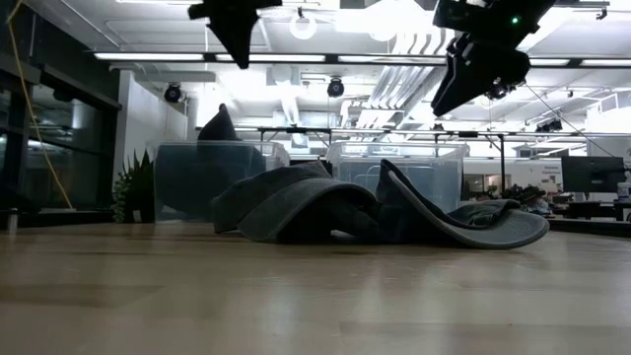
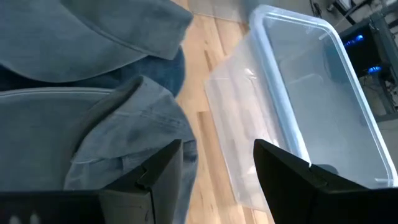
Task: Pick & Place hat
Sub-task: Put the left top gray cap into the right transparent bin
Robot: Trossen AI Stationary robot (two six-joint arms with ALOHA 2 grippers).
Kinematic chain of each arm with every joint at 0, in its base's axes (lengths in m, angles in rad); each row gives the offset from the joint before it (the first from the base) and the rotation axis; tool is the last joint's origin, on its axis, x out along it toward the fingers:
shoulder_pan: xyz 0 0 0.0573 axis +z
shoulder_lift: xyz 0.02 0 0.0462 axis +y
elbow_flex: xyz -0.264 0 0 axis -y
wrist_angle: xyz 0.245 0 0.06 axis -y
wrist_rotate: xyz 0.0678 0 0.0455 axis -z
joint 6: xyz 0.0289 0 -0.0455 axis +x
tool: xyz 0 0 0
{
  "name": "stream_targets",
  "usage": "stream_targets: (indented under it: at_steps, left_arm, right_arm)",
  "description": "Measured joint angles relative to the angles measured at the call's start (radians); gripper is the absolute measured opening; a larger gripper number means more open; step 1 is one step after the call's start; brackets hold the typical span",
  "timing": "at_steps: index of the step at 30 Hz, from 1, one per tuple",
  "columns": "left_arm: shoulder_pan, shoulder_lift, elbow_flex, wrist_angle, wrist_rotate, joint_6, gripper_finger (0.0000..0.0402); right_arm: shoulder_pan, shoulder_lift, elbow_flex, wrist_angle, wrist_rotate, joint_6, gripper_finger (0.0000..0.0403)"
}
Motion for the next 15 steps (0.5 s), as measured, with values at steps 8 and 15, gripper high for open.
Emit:
stream_targets:
  at_steps: [8, 15]
  left_arm:
    - [-0.147, -0.131, -0.238, 0.043, -0.034, -0.197, 0.0000]
    - [-0.270, -0.230, -0.448, 0.259, -0.044, -0.261, 0.0000]
  right_arm:
    - [0.100, 0.000, 0.000, 0.003, 0.018, 0.000, 0.0193]
    - [0.190, 0.000, 0.000, 0.005, 0.077, 0.017, 0.0193]
